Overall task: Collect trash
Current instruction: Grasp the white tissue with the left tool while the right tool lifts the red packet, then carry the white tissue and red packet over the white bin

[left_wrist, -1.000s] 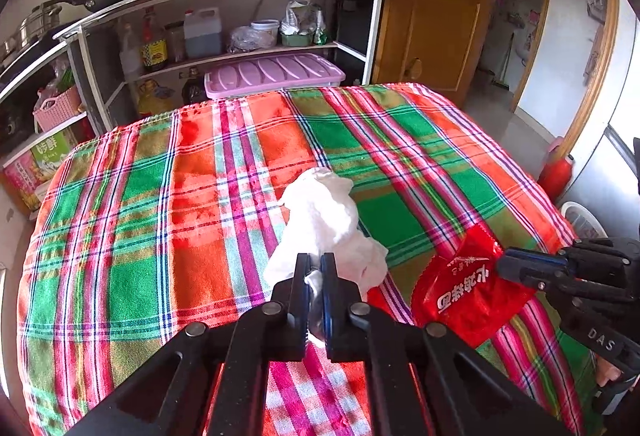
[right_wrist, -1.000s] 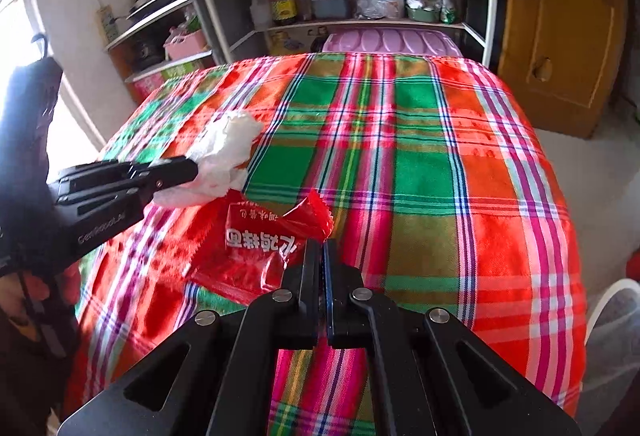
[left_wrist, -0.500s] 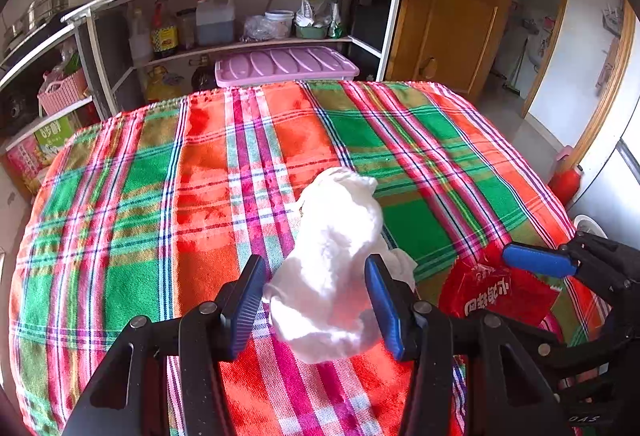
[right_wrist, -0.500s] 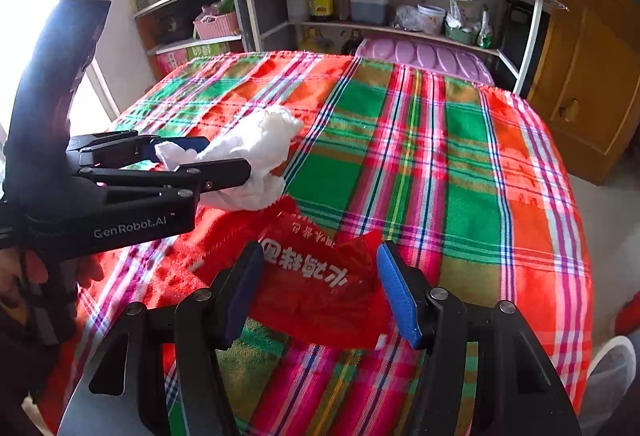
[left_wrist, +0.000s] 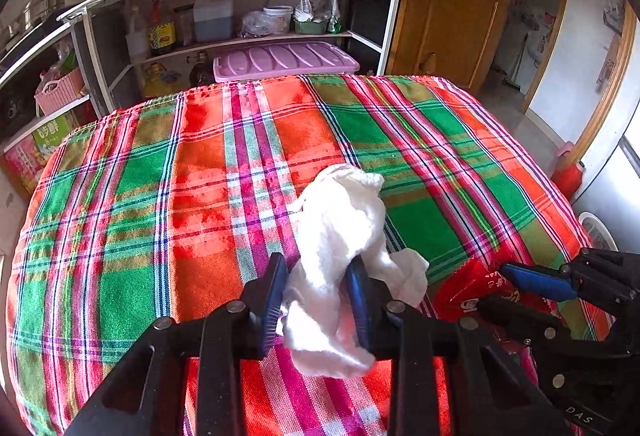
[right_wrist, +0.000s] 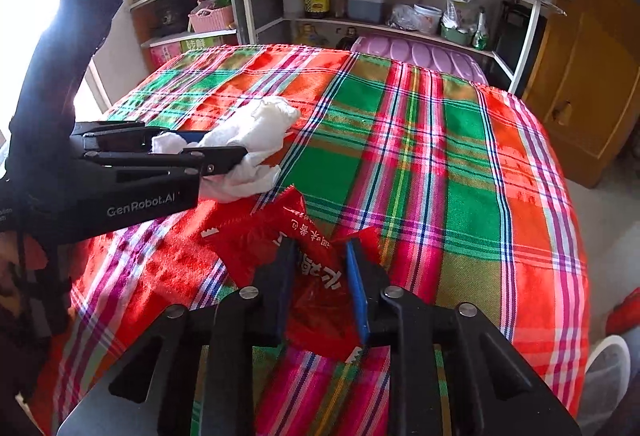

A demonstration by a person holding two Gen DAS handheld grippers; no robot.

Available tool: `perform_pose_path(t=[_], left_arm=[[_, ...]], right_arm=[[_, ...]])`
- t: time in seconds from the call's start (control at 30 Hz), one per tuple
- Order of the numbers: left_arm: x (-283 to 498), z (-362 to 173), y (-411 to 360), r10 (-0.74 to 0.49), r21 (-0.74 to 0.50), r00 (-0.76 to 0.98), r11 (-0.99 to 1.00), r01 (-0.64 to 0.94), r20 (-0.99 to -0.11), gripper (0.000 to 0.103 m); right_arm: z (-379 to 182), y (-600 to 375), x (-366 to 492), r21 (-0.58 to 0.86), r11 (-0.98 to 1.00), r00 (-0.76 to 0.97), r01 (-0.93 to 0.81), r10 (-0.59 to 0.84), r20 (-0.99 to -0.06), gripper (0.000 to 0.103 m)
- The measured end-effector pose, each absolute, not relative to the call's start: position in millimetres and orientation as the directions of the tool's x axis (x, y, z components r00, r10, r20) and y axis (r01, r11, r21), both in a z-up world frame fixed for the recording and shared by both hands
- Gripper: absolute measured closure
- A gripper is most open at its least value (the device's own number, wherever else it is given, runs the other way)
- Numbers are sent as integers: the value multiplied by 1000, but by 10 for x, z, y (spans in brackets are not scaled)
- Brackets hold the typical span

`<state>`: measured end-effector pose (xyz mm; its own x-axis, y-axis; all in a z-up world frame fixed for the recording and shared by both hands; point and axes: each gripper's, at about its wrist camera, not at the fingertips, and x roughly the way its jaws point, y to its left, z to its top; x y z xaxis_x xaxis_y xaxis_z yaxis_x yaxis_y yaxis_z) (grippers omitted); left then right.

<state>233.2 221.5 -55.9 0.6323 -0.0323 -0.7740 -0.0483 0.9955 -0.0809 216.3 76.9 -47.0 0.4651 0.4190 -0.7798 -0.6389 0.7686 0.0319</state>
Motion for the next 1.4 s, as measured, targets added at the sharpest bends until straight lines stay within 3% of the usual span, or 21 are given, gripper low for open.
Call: perform_pose_path(t=[0.07,0.23,0.63,1.0,1.4], left_arm=[[2332,-558,2209,-30,-78,633,996,-48,-773,88],[2321,-551,2191,-18,-61,639,997,-45,-769,96],[2065,-295,2129,-53,-104,680,994,-34,-731,96],[1697,67,1698,-55,-65,732,998,15,-679,96],[1562,235,968,-170,-89,741,985,148,-650,96]], right_arm=[[-473,768,2160,33,769,465,-639,420,-779,83],[-465,748,2143,38,780,476,-624,419,-773,88],[-217,507,2043,85,815,526,-574,446,-724,91],[82,21,1780,102,868,614,-486,422,-668,91],[217,-719,1506,102,925,688,-366,343,-640,91]])
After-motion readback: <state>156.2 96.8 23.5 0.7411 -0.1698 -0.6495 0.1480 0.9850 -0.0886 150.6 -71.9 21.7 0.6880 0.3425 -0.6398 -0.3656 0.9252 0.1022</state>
